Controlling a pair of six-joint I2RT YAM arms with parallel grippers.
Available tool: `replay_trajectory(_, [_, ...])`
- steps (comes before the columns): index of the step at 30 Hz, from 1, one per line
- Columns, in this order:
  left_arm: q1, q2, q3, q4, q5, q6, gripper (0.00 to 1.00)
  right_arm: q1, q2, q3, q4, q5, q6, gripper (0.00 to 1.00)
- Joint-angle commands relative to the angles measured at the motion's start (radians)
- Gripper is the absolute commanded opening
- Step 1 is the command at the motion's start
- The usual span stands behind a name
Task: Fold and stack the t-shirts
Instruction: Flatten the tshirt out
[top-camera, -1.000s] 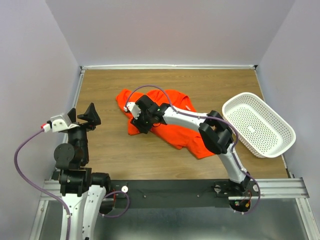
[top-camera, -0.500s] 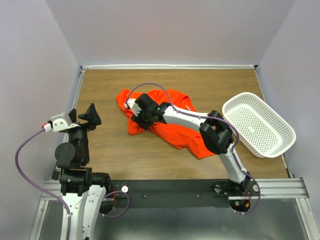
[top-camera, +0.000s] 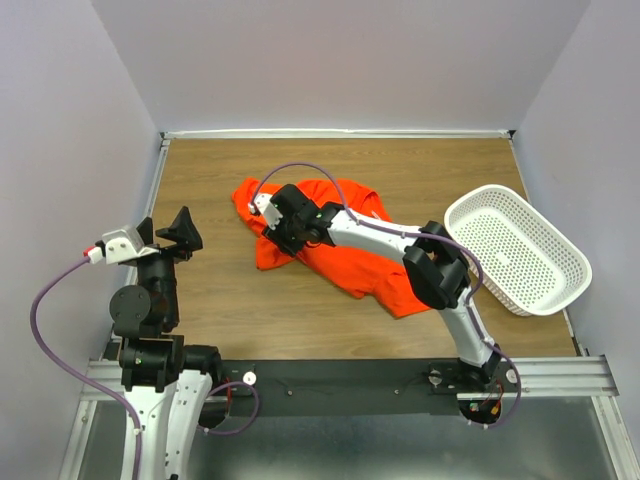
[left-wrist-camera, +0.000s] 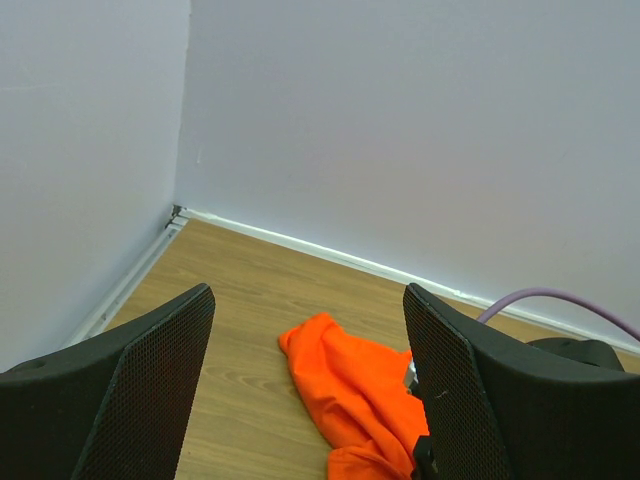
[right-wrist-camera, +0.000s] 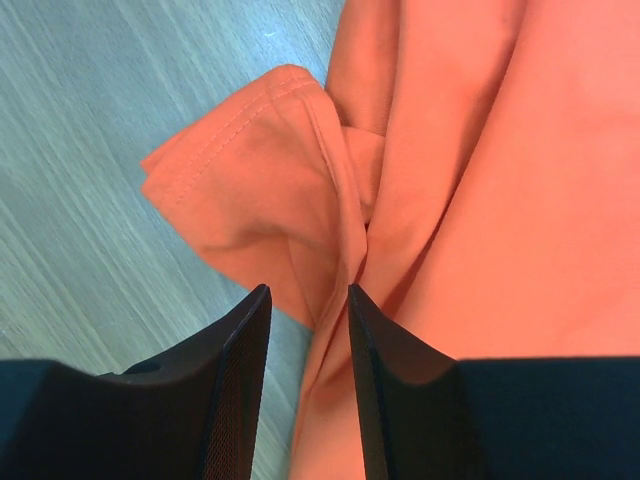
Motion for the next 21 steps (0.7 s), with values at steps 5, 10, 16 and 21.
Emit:
replay_trajectory(5, [0.002,-0.003,-0.009,0.007,0.001,-0.011,0.84,0.002,-0.009,0.023,0.003,0.019,0.004,0.44])
replay_trajectory(10, [0.004,-0.003,-0.007,0.008,0.002,-0.013,0.84,0.002,0.024,0.043,0.003,0.053,0.003,0.44])
replay_trajectory(16, [0.004,-0.006,-0.011,0.01,0.007,-0.009,0.84,0.002,0.059,0.059,0.003,0.065,0.001,0.39])
replay_trajectory(21, [0.004,-0.006,-0.009,0.01,0.01,-0.011,0.85,0.001,0.088,0.065,-0.003,0.065,-0.002,0.32])
